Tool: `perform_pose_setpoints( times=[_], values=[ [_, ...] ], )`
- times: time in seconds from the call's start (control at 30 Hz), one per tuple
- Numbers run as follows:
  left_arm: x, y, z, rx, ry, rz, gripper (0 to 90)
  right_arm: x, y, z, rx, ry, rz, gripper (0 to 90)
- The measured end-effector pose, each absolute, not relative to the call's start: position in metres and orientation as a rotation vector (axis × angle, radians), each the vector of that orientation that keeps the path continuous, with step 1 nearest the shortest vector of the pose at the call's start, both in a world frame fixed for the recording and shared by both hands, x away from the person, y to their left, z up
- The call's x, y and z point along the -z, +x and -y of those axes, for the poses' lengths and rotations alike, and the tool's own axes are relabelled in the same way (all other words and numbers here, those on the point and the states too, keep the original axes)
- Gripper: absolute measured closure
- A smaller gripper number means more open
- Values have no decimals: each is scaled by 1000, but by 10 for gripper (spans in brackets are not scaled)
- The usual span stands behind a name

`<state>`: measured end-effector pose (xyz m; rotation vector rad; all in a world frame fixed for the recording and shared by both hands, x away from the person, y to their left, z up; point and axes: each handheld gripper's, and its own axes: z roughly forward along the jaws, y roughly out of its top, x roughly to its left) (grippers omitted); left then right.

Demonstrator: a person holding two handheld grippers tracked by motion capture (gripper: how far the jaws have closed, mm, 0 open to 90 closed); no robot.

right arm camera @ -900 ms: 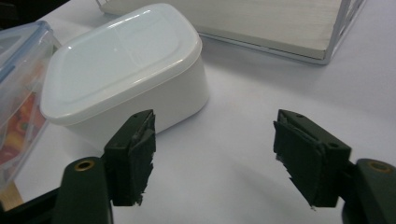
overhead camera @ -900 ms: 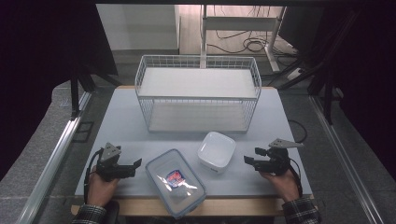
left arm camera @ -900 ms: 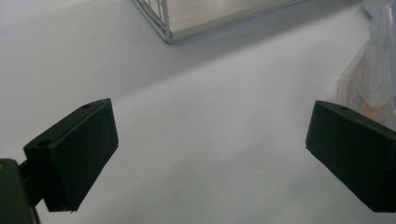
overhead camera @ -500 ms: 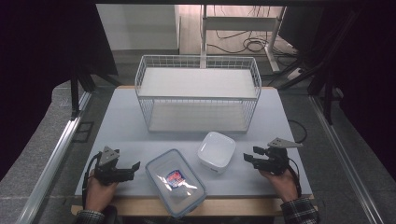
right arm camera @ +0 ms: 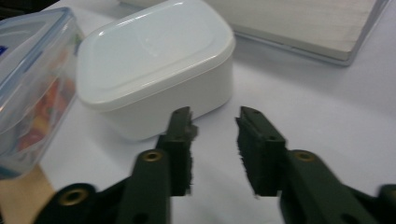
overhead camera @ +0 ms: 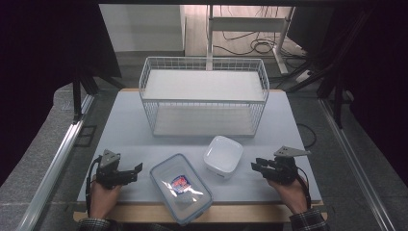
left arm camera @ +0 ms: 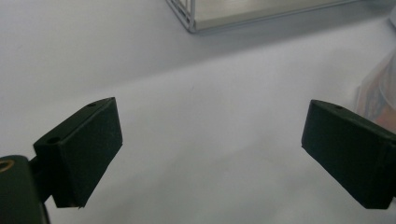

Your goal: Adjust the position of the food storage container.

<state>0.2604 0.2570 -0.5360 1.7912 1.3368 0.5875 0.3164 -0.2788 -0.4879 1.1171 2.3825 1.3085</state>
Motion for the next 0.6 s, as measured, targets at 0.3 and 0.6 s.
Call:
perform_pose_setpoints(
  times=[0.3, 0.6],
  values=[
    [534, 253, -249, -565, 1874, -1299, 46, 473, 310, 261, -1315, 1040, -2459, 894],
    [536, 254, -248, -523, 1894, -1308, 30, 462, 329, 220, -1316, 989, -2483, 893]
  ],
)
